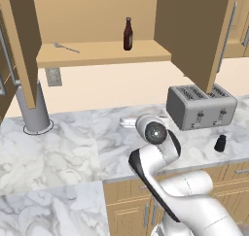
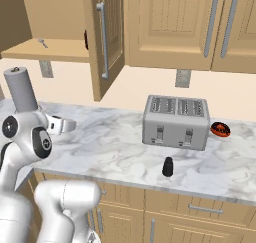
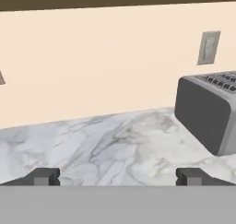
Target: Pick the shaker and ketchup from the counter and place them in the cabinet.
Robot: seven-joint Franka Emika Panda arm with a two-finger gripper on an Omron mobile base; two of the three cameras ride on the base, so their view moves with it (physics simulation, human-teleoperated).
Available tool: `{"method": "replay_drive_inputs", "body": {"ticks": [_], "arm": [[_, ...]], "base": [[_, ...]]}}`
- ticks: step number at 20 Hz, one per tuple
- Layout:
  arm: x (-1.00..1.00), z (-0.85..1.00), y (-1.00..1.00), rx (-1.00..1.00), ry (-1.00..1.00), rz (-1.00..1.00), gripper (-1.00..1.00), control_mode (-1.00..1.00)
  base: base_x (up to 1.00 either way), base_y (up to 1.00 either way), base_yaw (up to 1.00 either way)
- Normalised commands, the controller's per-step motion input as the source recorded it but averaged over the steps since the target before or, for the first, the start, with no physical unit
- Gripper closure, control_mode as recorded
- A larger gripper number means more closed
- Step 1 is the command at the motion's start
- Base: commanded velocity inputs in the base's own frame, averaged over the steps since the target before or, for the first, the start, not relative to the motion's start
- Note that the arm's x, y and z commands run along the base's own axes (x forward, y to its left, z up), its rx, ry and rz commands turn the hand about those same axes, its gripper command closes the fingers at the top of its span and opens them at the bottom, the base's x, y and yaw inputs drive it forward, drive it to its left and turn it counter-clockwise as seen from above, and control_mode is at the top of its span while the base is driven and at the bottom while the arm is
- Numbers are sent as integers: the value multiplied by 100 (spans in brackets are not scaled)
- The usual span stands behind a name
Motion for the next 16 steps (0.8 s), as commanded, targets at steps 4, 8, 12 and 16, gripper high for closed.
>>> {"method": "replay_drive_inputs", "body": {"ticks": [4,8,12,16], "arm": [[-12,-25,-12,17,19,0,-100,-100],[-1,-36,-21,16,25,0,-100,-100],[-10,-30,-31,2,15,0,-100,-100],[-34,-3,-50,0,3,0,-100,-100]], "base": [[0,0,0],[0,0,0],[0,0,0],[0,0,0]]}}
